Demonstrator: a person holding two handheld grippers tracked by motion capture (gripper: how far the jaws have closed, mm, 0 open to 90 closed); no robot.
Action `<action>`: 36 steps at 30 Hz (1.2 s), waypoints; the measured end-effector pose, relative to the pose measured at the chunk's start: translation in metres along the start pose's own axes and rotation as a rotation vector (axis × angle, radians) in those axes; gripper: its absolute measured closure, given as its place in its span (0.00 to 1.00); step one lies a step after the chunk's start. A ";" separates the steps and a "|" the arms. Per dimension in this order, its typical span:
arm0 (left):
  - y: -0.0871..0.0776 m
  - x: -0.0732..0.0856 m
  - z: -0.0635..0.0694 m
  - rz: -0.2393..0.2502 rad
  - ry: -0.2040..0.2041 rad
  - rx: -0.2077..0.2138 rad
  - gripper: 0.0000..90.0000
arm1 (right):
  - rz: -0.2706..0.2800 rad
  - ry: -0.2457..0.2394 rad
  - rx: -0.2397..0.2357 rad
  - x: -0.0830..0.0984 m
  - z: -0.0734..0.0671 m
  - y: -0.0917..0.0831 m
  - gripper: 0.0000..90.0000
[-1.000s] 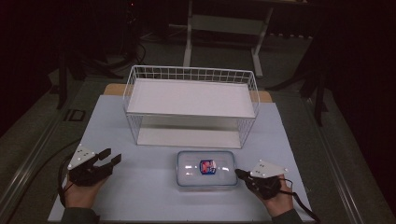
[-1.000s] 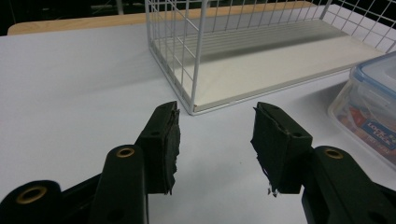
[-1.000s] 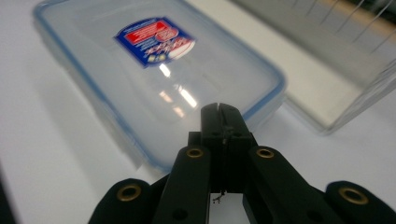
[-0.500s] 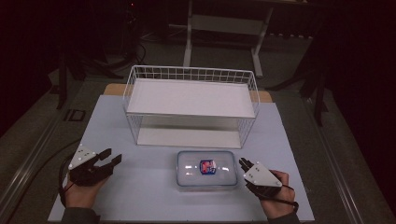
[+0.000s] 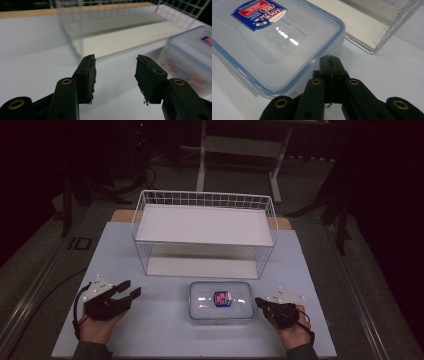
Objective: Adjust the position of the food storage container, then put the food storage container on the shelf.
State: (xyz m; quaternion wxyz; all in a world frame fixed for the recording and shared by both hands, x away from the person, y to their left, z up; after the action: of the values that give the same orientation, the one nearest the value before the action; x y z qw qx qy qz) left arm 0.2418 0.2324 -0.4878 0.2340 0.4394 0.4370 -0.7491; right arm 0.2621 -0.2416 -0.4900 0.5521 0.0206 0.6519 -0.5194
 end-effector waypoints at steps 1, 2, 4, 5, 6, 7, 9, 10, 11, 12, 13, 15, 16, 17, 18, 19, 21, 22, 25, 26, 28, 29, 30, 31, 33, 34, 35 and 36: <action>0.003 0.000 0.005 -0.008 0.004 0.015 0.56 | 0.001 -0.010 0.000 -0.001 -0.001 0.000 1.00; 0.007 -0.001 0.010 -0.015 0.014 0.027 0.56 | 0.004 -0.011 0.002 -0.002 -0.002 -0.001 1.00; 0.014 -0.002 0.022 -0.029 0.044 0.052 0.55 | 0.012 -0.013 0.003 -0.004 -0.002 -0.002 1.00; 0.017 -0.002 0.027 -0.031 0.052 0.063 0.55 | 0.017 -0.010 0.004 -0.004 -0.002 -0.002 1.00; 0.020 -0.002 0.032 -0.033 0.062 0.074 0.55 | 0.021 -0.008 0.006 -0.004 -0.001 -0.003 0.99; 0.023 -0.003 0.037 -0.036 0.069 0.083 0.54 | 0.026 -0.003 0.005 -0.004 -0.001 -0.004 0.98; 0.028 -0.003 0.045 -0.038 0.073 0.103 0.54 | 0.042 0.008 0.003 -0.004 0.001 -0.005 0.96; 0.029 -0.004 0.047 -0.041 0.076 0.109 0.54 | 0.050 0.008 -0.001 -0.004 0.002 -0.006 0.94; 0.032 -0.004 0.050 -0.041 0.074 0.119 0.54 | 0.056 0.012 -0.005 -0.004 0.002 -0.007 0.92; 0.033 -0.004 0.052 -0.043 0.075 0.122 0.54 | 0.067 0.022 -0.014 -0.004 0.003 -0.008 0.91; 0.035 -0.004 0.055 -0.045 0.071 0.128 0.54 | 0.073 0.031 -0.020 -0.004 0.004 -0.008 0.88; 0.039 -0.004 0.059 -0.048 0.062 0.143 0.54 | 0.083 0.049 -0.034 -0.003 0.006 -0.008 0.85; 0.041 -0.004 0.061 -0.053 0.060 0.150 0.54 | 0.077 0.048 -0.036 -0.002 0.006 -0.007 0.85; 0.043 -0.004 0.064 -0.054 0.060 0.156 0.53 | 0.069 0.047 -0.036 -0.002 0.006 -0.007 0.84; 0.044 -0.004 0.065 -0.057 0.060 0.160 0.53 | 0.065 0.046 -0.039 -0.001 0.006 -0.006 0.84; 0.047 -0.004 0.068 -0.063 0.058 0.173 0.53 | 0.064 0.048 -0.047 -0.001 0.006 -0.006 0.83; 0.051 -0.003 0.074 -0.078 0.052 0.195 0.53 | 0.072 0.057 -0.066 -0.001 0.006 -0.005 0.79; 0.054 -0.003 0.076 -0.090 0.049 0.212 0.51 | 0.076 0.060 -0.069 -0.002 0.007 -0.005 0.76; 0.060 -0.004 0.086 -0.110 0.032 0.251 0.48 | 0.098 0.093 -0.099 -0.002 0.009 -0.007 0.68; 0.062 -0.004 0.089 -0.117 0.026 0.261 0.46 | 0.109 0.110 -0.116 -0.003 0.010 -0.007 0.66; 0.065 -0.004 0.094 -0.126 0.011 0.282 0.43 | 0.123 0.136 -0.153 -0.003 0.011 -0.007 0.60; 0.068 -0.003 0.097 -0.135 0.005 0.292 0.43 | 0.125 0.147 -0.167 -0.003 0.012 -0.006 0.59; 0.071 -0.003 0.099 -0.142 0.002 0.298 0.42 | 0.121 0.164 -0.185 -0.003 0.012 -0.004 0.57; 0.073 -0.003 0.101 -0.152 0.001 0.304 0.41 | 0.119 0.176 -0.196 -0.003 0.013 -0.002 0.55; 0.077 -0.002 0.104 -0.169 -0.007 0.309 0.40 | 0.108 0.203 -0.226 -0.003 0.014 0.001 0.52; 0.079 -0.001 0.105 -0.175 -0.010 0.307 0.38 | 0.101 0.213 -0.241 -0.003 0.014 0.003 0.49; 0.082 -0.001 0.106 -0.189 -0.015 0.308 0.37 | 0.095 0.219 -0.247 -0.003 0.015 0.004 0.47; 0.084 -0.001 0.106 -0.199 -0.020 0.310 0.35 | 0.087 0.227 -0.252 -0.002 0.015 0.005 0.45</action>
State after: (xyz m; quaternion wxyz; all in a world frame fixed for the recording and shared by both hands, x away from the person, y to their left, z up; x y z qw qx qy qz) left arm 0.2558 0.0984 -0.5005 0.0923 0.4172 0.3552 -0.8314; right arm 0.2764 -0.2483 -0.4893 0.4952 0.0379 0.7683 -0.4037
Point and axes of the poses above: each handheld gripper's, and its own axes: y roughly forward along the jaws, x roughly out of its underside, z roughly to its right, the point moved 1 cm from there along y, roughly forward along the jaws, and after that the axes turned 5 degrees about -y, right-handed, at the moved point
